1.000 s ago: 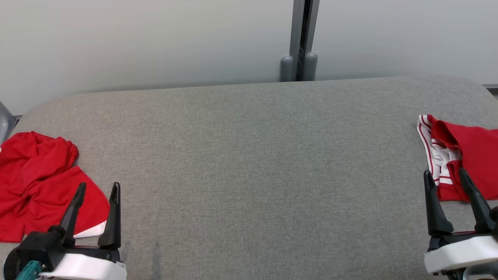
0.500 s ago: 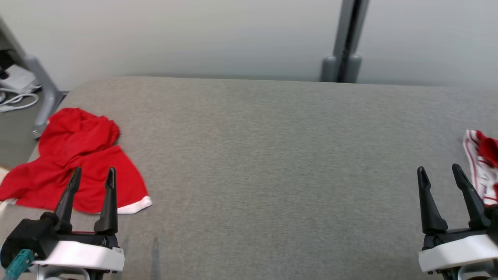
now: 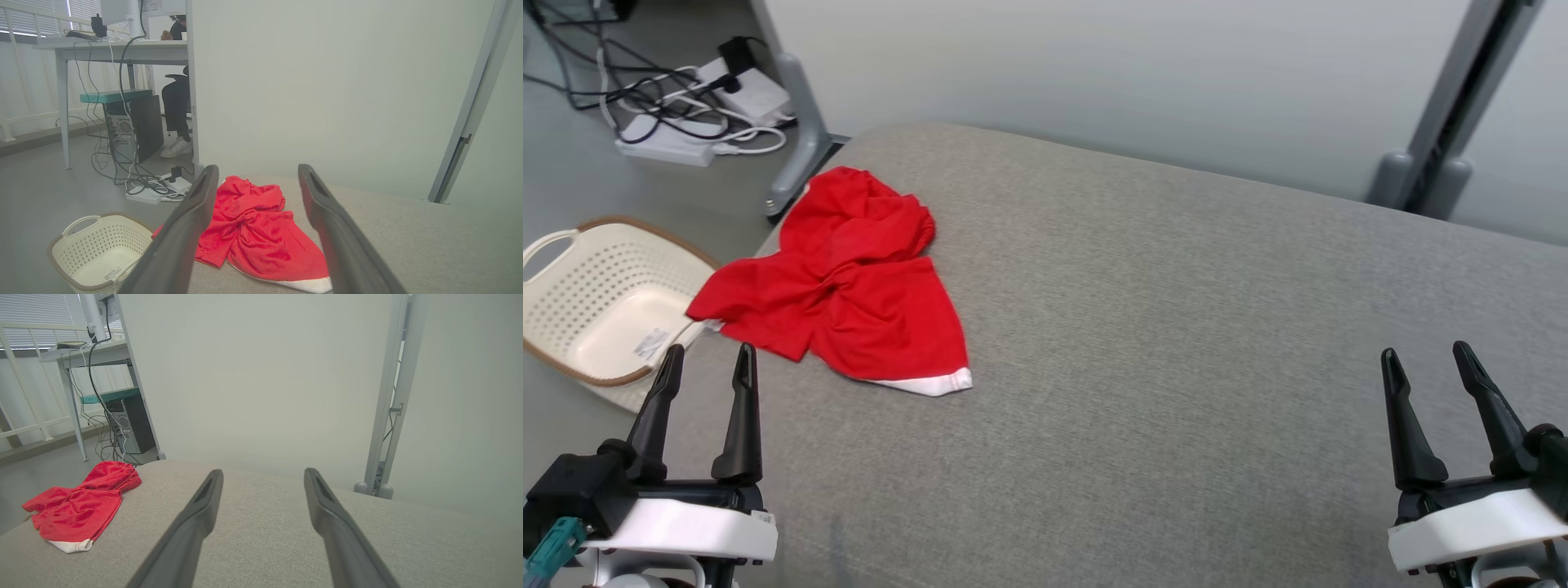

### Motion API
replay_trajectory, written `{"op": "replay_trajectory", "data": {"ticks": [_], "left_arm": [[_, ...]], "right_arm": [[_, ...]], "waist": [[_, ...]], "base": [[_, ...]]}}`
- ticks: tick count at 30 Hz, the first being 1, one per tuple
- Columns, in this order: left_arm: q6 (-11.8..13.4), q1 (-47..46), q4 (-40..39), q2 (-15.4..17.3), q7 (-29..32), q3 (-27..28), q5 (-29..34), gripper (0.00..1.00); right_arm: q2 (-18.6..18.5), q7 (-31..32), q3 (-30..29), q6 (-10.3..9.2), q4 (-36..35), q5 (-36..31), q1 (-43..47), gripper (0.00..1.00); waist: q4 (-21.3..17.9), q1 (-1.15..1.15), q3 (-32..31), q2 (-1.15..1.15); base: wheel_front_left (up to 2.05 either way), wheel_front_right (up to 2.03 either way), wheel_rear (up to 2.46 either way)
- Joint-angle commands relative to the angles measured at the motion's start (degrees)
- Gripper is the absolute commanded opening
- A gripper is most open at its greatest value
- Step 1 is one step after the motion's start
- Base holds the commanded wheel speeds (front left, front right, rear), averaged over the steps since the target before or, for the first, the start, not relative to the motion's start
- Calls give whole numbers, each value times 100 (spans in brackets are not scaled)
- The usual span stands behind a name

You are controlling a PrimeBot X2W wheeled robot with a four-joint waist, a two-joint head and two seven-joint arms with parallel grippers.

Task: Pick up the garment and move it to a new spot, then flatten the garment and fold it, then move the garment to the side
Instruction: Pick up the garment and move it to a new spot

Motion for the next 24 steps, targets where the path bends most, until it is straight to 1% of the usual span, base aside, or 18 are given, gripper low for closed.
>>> {"op": "replay_trajectory", "data": {"ticks": [1,6,14,16,20,24], "left_arm": [[-32,-91,12,9,-23,5,-31,100],[-43,-156,41,31,-45,36,-47,100],[-75,-404,83,-2,-60,80,-54,100],[-96,-591,105,17,-62,114,-56,100],[-221,-1098,253,90,-66,162,-108,100],[-348,-1710,828,126,78,216,-290,100]], "right_arm": [[-5,20,-18,-2,-4,24,-3,100],[2,30,14,-2,10,45,3,100],[-5,82,51,-2,-73,27,-96,100],[-34,116,53,-2,-124,-4,-154,100],[-116,221,85,-2,-277,-50,-307,100],[-175,317,118,-2,-415,-91,-493,100]], "waist": [[159,0,-32,0],[218,0,-51,0],[44,0,104,0],[-31,0,230,0],[-238,0,601,0],[-479,0,1033,0]], "base": [[0,0,0],[0,0,0],[0,0,0],[0,0,0],[0,0,0],[0,0,0]]}}
